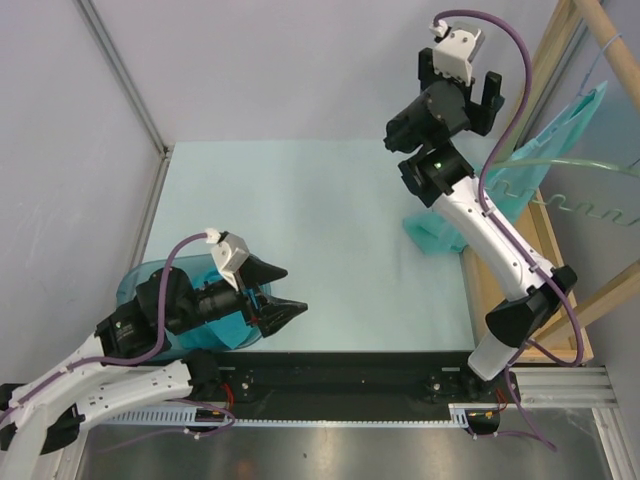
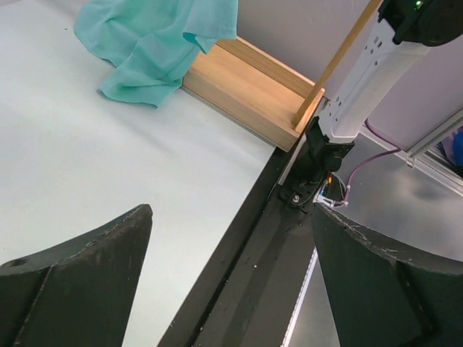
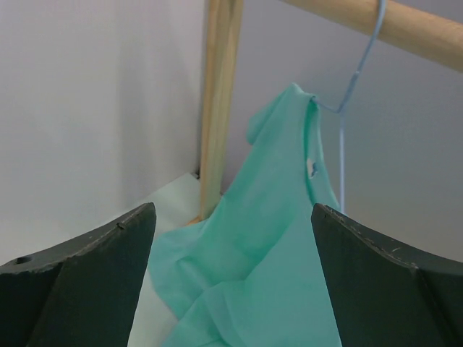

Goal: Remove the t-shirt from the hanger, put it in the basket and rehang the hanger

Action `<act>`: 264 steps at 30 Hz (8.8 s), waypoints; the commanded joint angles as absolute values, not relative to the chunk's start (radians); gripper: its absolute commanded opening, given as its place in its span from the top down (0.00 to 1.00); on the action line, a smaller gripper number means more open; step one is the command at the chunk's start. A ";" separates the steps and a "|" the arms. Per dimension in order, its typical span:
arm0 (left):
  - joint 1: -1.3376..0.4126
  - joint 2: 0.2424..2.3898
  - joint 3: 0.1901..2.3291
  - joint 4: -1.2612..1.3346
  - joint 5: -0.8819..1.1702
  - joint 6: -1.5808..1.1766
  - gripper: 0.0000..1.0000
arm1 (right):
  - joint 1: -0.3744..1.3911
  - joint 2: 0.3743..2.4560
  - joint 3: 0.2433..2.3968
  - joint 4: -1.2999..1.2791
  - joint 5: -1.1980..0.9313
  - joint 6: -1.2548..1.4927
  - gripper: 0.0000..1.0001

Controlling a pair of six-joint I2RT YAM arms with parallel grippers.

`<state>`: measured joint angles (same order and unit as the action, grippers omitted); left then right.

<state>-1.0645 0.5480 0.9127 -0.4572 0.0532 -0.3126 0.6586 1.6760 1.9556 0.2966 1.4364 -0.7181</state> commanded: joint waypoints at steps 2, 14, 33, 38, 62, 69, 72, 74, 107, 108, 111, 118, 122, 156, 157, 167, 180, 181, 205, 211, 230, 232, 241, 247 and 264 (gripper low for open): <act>-1.062 0.568 0.942 -0.440 0.078 -0.301 0.04 | 0.580 1.582 1.898 0.275 1.471 -0.744 0.09; -1.063 0.591 0.956 -0.437 0.110 -0.316 0.04 | 0.427 1.477 1.945 -0.633 1.264 0.144 0.18; -1.063 0.595 0.942 -0.428 0.137 -0.364 0.04 | 0.298 1.371 1.726 -0.773 1.028 0.371 0.38; -1.062 0.597 0.936 -0.420 0.144 -0.374 0.04 | 0.298 1.371 1.730 -0.729 1.020 0.367 0.62; -1.063 0.583 0.950 -0.456 0.117 -0.359 0.04 | 0.563 1.451 2.042 -0.655 1.161 0.310 1.00; -1.063 0.557 0.968 -0.476 0.049 -0.347 0.04 | 0.722 1.457 1.967 -0.676 1.131 0.504 1.00; -1.062 0.543 0.976 -0.448 0.009 -0.338 0.04 | 0.811 1.462 1.921 -0.678 1.121 0.603 1.00; -1.063 0.548 0.983 -0.416 0.003 -0.330 0.04 | 0.857 1.471 1.893 -0.678 1.106 0.678 1.00; -1.062 0.971 1.091 -0.086 -0.402 -0.063 0.79 | 1.264 1.467 1.731 -0.778 1.158 1.129 0.99; -1.063 0.974 1.095 -0.086 -0.400 -0.064 0.87 | 1.267 1.456 1.695 -0.752 1.152 1.123 0.98; -1.062 0.965 1.097 -0.075 -0.387 -0.086 1.00 | 1.267 1.408 1.625 -0.709 1.134 1.112 0.90; -1.062 0.924 1.069 -0.064 -0.327 -0.173 1.00 | 1.267 1.249 1.430 -0.579 1.105 1.020 0.67; -1.062 0.907 1.092 -0.112 -0.291 -0.210 1.00 | 1.249 1.152 1.362 -0.512 1.025 0.890 0.42; -1.055 0.647 1.088 -0.330 -0.008 -0.351 1.00 | 0.977 1.068 1.302 -0.216 0.535 0.325 0.29; -1.055 0.646 1.086 -0.333 0.015 -0.351 1.00 | 0.977 1.065 1.292 -0.184 0.531 0.324 0.35; -1.055 0.643 1.045 -0.342 -0.044 -0.351 0.85 | 0.991 1.028 1.250 -0.092 0.563 0.318 1.00; -1.054 0.577 0.875 -0.342 0.075 -0.400 0.17 | 1.019 0.930 1.290 -0.201 0.753 0.275 1.00; -1.055 0.577 0.867 -0.336 0.090 -0.402 0.19 | 1.020 0.927 1.290 -0.206 0.761 0.275 1.00; -1.055 0.295 0.828 -0.474 -0.540 -0.505 1.00 | 1.023 0.770 1.155 -0.252 1.025 0.412 1.00; -1.055 0.356 0.819 -0.489 -0.477 -0.540 1.00 | 1.023 0.781 1.132 -0.172 0.875 0.500 1.00; -1.051 0.920 0.859 -0.296 -0.101 -0.489 0.98 | 1.206 0.911 1.272 0.046 0.555 0.575 1.00; -1.046 0.986 0.868 -0.281 -0.103 -0.488 0.94 | 1.207 0.847 1.238 0.005 0.619 0.575 1.00; -1.045 1.253 0.876 -0.121 0.046 -0.497 0.19 | 1.209 0.701 1.187 -0.176 0.762 0.591 1.00; -1.057 1.472 0.922 -0.130 -0.006 -0.485 0.00 | 1.209 0.698 1.170 -0.181 0.755 0.588 1.00; -1.141 1.795 0.947 -0.134 -0.250 -0.572 0.98 | 1.207 0.657 1.129 -0.215 0.778 0.601 1.00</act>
<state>-1.1397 1.8137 1.0424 -0.1646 -0.2413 -0.5396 1.2068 0.6743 1.1259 -0.2161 0.7551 0.5922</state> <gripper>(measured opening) 0.170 0.142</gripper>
